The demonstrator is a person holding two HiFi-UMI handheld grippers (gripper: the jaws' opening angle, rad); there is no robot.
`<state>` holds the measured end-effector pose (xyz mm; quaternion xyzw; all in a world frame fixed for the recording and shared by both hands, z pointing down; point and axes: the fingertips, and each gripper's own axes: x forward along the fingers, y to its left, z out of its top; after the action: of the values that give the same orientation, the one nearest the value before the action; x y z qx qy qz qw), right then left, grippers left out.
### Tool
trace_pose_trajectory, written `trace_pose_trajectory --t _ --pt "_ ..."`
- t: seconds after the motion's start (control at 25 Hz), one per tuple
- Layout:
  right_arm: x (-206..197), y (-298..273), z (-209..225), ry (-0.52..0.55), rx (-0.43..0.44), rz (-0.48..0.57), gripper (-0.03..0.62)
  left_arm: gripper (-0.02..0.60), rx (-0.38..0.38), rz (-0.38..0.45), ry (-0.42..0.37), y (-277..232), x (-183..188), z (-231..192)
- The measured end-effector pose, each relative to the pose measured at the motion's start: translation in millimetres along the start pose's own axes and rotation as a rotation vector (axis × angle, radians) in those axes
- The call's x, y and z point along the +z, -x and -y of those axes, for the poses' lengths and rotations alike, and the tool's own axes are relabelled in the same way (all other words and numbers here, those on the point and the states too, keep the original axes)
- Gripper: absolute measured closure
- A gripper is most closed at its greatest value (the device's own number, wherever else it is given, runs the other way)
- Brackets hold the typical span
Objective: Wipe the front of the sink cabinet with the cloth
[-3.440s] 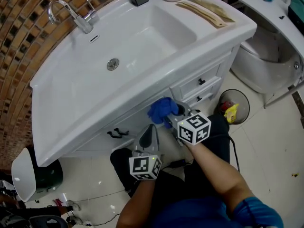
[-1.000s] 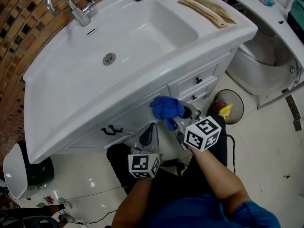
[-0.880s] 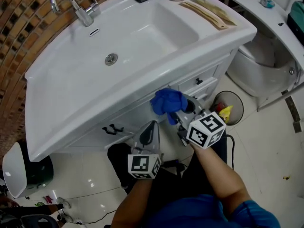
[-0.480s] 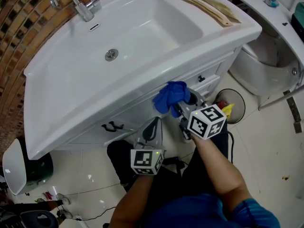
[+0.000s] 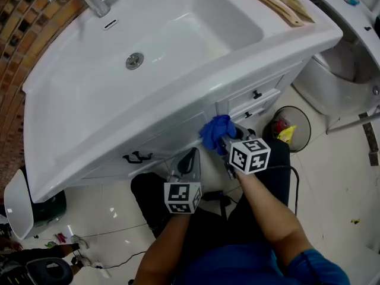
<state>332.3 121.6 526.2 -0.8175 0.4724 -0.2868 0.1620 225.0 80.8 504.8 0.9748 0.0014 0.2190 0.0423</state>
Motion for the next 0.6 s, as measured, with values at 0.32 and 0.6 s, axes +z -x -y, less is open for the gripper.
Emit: trace_pose_trajectory --t 0.32,0.6 --pt "-69 -30 45 0.008 -0.118 -0.224 0.513 0.580 0.017 -0.105 0.038 -13 -43 -16" --pt "-113 -47 70 -0.024 -0.187 -0.340 0.513 0.580 0.034 -0.142 0.077 -19 -64 -31"
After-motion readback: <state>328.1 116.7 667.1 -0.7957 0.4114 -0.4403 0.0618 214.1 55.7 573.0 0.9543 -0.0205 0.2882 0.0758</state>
